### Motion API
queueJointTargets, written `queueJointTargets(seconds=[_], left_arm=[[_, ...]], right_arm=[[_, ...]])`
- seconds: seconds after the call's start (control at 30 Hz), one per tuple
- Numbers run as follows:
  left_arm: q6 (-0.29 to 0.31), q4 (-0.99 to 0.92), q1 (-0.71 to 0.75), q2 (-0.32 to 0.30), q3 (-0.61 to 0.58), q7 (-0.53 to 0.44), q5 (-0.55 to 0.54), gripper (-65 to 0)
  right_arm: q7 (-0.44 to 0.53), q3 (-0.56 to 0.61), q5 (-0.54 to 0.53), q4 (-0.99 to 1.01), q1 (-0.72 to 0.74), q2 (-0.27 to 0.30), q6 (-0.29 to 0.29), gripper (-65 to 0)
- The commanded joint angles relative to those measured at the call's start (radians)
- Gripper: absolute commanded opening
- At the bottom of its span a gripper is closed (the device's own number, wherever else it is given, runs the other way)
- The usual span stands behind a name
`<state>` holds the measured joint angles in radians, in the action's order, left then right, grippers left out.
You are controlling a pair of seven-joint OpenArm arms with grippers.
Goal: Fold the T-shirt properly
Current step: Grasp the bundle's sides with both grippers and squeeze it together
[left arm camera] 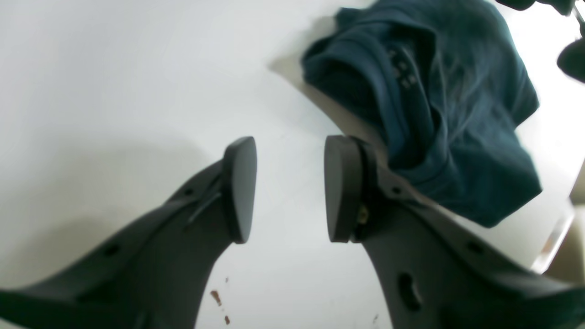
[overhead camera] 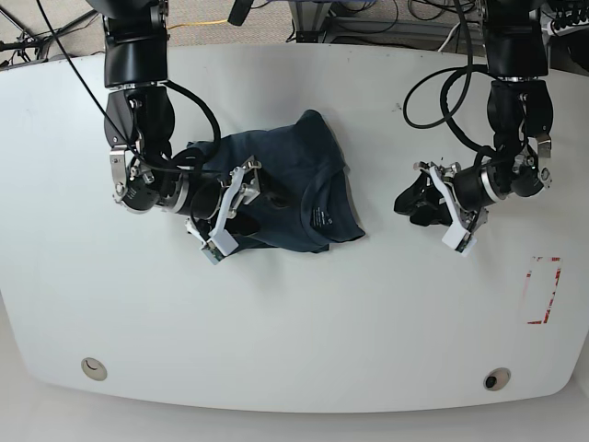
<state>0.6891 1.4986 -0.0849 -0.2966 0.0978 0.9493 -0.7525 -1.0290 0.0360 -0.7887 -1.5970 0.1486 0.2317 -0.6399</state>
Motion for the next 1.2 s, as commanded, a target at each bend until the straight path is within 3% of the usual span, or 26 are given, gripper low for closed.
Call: queueJointTargets(seconds=[0.0, 0.2, 0.33, 0.53, 0.7, 0.8, 1.17], left_arm=[[-0.012, 0.081, -0.02, -0.002, -0.06, -0.025, 0.037, -41.9], [-0.012, 0.165, -0.019, 0.099, -0.148, -0.028, 0.186, -41.9], [-0.01, 0.208, -0.013, 0.178, -0.185, -0.028, 0.278, -42.1], [-0.01, 0.228, -0.013, 0.248, -0.313, -0.028, 0.402, -50.1], [-0.01, 0.213, -0.013, 0.299, -0.386, -0.028, 0.489, -50.3], [-0.01, 0.198, -0.013, 0.323, -0.425, -0.028, 0.54, -50.3], [-0.01, 0.136, -0.014, 0.342, -0.461, -0.028, 0.607, -50.0]], right_arm=[[0.025, -0.041, -0.021, -0.047, -0.002, 0.03, -0.008, -25.4], [0.025, -0.104, -0.013, -0.042, -0.007, 0.054, -0.007, -46.9], [0.026, -0.118, 0.039, 0.008, 0.029, 0.064, -0.013, -55.0], [0.052, -0.11, 0.167, 0.088, 0.105, 0.056, -0.013, -54.9], [0.114, -0.11, 0.266, 0.16, 0.17, 0.045, -0.016, -54.9], [0.128, -0.11, 0.321, 0.243, 0.21, 0.039, -0.058, -54.9], [0.315, -0.11, 0.509, 0.515, 0.25, -0.004, -0.058, -54.9]])
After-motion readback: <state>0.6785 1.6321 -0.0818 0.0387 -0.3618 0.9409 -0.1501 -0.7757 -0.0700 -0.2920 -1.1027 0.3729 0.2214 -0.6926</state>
